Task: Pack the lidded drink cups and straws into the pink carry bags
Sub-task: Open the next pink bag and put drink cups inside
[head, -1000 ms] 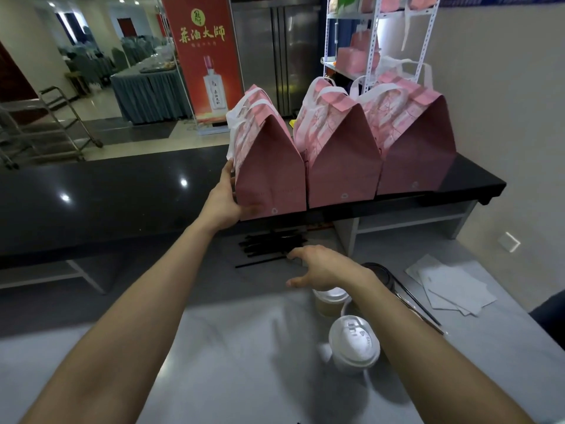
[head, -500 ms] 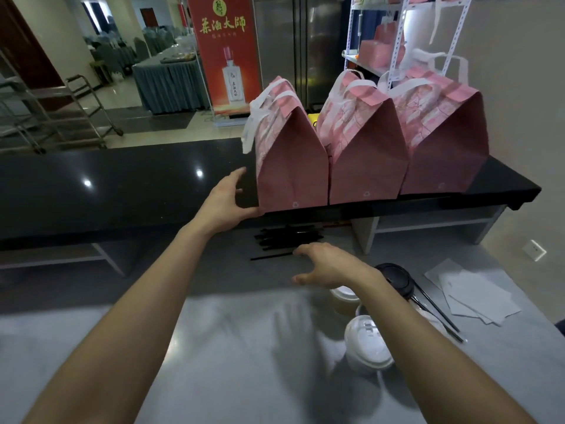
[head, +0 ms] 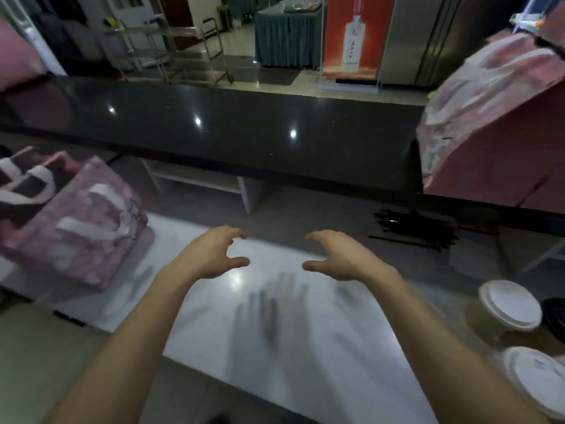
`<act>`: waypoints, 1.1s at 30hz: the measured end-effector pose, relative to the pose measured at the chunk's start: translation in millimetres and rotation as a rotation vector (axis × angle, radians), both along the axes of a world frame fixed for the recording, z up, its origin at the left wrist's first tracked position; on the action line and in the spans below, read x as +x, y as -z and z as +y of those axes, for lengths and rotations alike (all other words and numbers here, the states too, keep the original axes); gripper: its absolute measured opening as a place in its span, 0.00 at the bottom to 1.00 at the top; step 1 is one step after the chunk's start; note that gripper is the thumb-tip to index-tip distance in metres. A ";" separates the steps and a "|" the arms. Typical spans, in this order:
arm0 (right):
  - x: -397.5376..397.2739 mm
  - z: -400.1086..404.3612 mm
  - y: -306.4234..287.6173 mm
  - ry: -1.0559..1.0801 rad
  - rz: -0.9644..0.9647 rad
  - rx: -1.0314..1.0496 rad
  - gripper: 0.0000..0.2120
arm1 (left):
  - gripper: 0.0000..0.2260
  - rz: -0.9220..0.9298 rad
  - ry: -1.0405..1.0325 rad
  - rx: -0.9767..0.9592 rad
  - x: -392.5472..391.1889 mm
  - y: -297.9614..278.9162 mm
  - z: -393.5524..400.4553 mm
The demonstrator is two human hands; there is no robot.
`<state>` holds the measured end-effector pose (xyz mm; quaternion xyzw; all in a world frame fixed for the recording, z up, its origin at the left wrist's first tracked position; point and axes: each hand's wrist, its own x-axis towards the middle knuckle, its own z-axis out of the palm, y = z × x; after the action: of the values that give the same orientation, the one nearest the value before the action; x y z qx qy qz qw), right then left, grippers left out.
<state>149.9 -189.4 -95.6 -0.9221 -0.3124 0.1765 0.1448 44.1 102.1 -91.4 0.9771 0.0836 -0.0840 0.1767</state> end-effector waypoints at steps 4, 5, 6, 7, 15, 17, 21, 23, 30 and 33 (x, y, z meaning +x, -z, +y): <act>-26.8 114.5 1.8 -0.054 -0.003 0.015 0.35 | 0.26 -0.008 -0.087 -0.063 -50.4 4.0 99.6; -35.1 145.2 0.3 -0.059 -0.003 0.023 0.34 | 0.27 -0.016 -0.097 -0.072 -63.3 2.0 125.4; -43.1 175.3 -1.5 -0.064 0.002 0.034 0.34 | 0.27 -0.026 -0.108 -0.084 -75.9 -0.5 150.2; -51.1 205.5 -3.5 -0.073 0.008 0.043 0.33 | 0.27 -0.038 -0.120 -0.095 -89.0 -2.5 174.5; -84.2 406.1 -51.1 -0.121 -0.151 0.306 0.21 | 0.24 -0.021 -0.161 -0.159 -182.5 -14.9 315.5; -80.3 440.1 -64.9 -0.060 -0.193 0.393 0.21 | 0.22 -0.002 -0.170 -0.163 -198.3 -15.4 336.1; -54.8 491.3 -84.5 -0.017 -0.154 0.398 0.45 | 0.25 -0.019 -0.205 -0.148 -214.5 -11.5 367.6; -43.6 509.8 -87.2 -0.058 -0.066 0.306 0.47 | 0.27 -0.046 -0.233 -0.173 -219.0 -9.9 377.4; -29.5 476.8 -82.0 -0.029 -0.192 0.203 0.06 | 0.27 -0.075 -0.192 -0.229 -205.6 -7.2 391.8; -37.2 427.6 -77.3 0.039 -0.175 0.240 0.05 | 0.29 -0.080 -0.144 -0.282 -183.6 -5.7 387.6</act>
<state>112.7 238.3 -18.3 -0.9159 -0.3246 0.0540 0.2298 -139.5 489.7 -85.7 0.9367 0.1335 -0.0430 0.3209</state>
